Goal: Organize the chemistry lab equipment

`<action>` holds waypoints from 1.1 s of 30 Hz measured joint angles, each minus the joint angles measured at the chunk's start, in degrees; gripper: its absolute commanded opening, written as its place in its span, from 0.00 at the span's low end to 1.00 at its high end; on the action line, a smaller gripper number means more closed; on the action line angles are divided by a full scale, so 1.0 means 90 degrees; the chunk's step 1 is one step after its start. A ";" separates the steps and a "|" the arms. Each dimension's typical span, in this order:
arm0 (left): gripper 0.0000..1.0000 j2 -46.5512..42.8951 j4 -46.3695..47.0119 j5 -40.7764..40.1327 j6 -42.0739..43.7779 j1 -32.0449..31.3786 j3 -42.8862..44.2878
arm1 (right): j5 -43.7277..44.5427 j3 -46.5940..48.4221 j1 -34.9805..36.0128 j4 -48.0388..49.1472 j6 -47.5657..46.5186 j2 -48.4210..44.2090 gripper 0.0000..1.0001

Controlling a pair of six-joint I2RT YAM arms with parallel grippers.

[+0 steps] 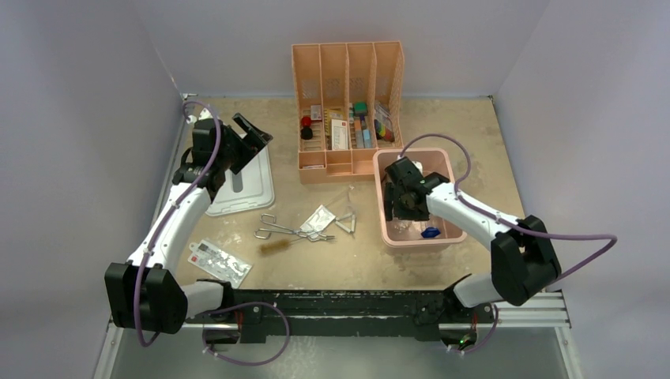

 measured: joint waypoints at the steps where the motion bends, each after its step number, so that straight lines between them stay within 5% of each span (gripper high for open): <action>1: 0.85 0.0000 0.0000 0.0000 0.0010 0.0000 0.0002 | 0.0002 0.0068 0.0000 -0.0061 -0.0005 -0.0022 0.75; 20: 0.85 -0.0148 -0.0114 -0.0058 0.0104 -0.0012 0.0000 | -0.0017 0.2227 0.0049 -0.0631 -0.0857 -0.0918 0.72; 27: 0.85 -0.0435 -0.0296 -0.0109 0.0119 -0.0012 -0.0085 | 0.0153 0.3070 0.1292 -0.0408 -0.1292 -0.0340 0.71; 33: 0.81 -0.0758 -0.0838 -0.0532 0.0228 -0.0022 -0.0357 | 0.0136 0.3483 0.2120 -0.0083 -0.1717 0.0712 0.60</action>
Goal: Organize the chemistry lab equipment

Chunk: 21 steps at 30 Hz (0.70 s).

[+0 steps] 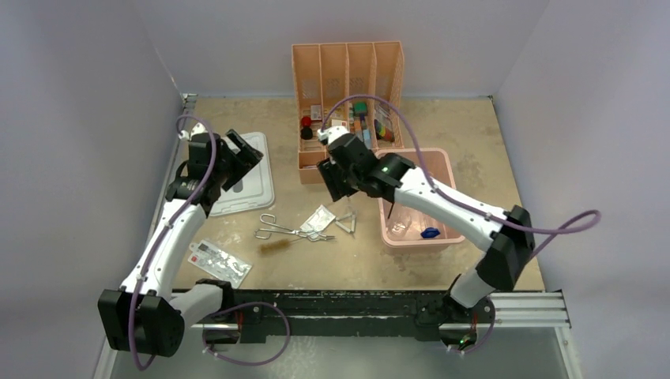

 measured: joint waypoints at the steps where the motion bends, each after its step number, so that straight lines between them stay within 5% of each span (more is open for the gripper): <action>1: 0.80 -0.0061 -0.0141 -0.0158 0.0000 -0.0002 -0.0036 | -0.0056 0.0005 0.0131 0.0051 -0.0126 0.0189 0.58; 12: 0.74 -0.0325 -0.1044 -0.1277 -0.0143 -0.0019 -0.0182 | -0.1273 -0.0316 0.1270 0.0573 -0.1452 0.1447 0.53; 21: 0.77 -0.0719 -0.1911 -0.2521 -0.0699 -0.0024 -0.0136 | -0.1938 -0.0376 0.1484 0.1462 -0.2242 0.2543 0.39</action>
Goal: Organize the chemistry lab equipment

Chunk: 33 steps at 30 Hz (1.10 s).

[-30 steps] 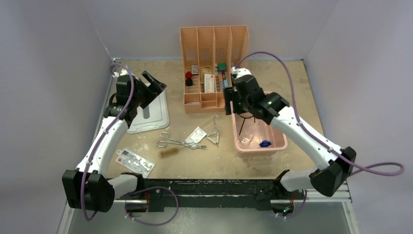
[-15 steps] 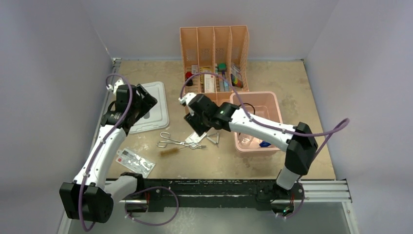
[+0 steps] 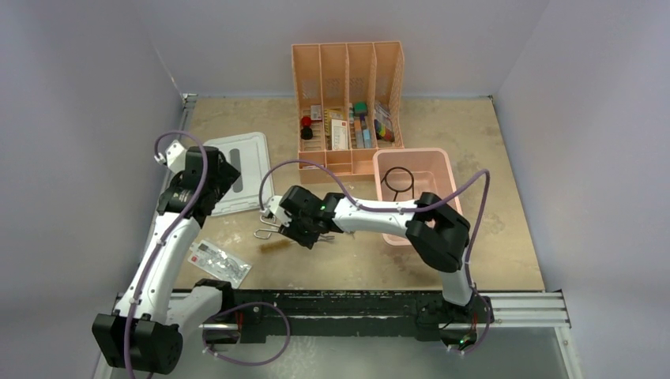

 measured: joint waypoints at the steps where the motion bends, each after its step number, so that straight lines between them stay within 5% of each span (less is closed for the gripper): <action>1: 0.77 -0.0034 -0.0085 -0.0117 -0.0036 0.0000 0.0070 | -0.0010 0.0010 0.0002 0.0070 -0.0051 0.0085 0.39; 12: 0.82 -0.0158 -0.0250 -0.0865 -0.0095 0.0000 0.0763 | -0.0090 0.0083 0.0058 0.0471 -0.0614 0.0379 0.40; 33: 0.82 -0.0104 -0.0316 -0.0741 -0.0095 0.0000 0.0770 | -0.0432 0.0651 0.0165 0.0250 -0.1637 0.0916 0.32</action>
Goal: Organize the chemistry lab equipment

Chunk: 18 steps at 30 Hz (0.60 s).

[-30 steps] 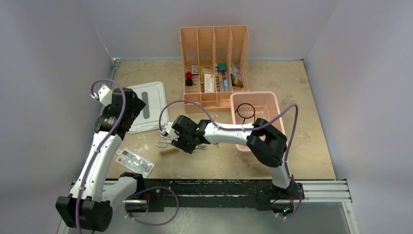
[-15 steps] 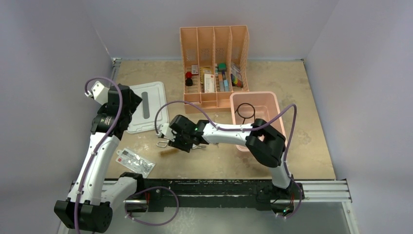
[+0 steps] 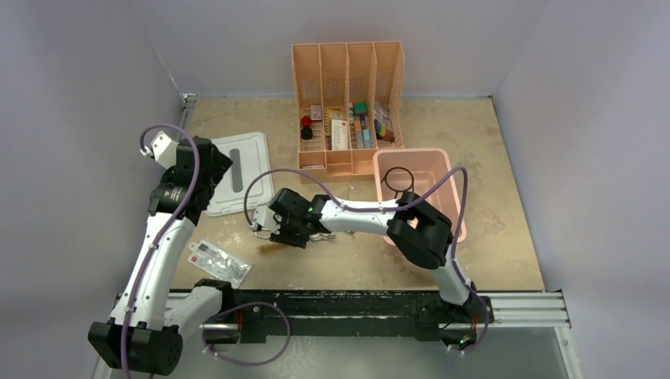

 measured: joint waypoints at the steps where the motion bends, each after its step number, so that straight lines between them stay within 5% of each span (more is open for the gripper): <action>1: 0.82 0.0015 0.0000 0.0019 0.0000 0.0000 0.0002 | -0.0019 0.0010 0.0002 -0.0015 -0.0012 0.0000 0.30; 9: 0.82 0.0061 0.0002 0.0148 0.0002 0.0000 0.0002 | -0.0299 0.0097 0.0051 -0.0248 -0.0083 0.0073 0.00; 18: 0.82 0.0061 -0.0007 0.0182 0.0034 0.0000 0.0124 | -0.0333 0.0100 0.0066 -0.0301 -0.0058 0.0012 0.00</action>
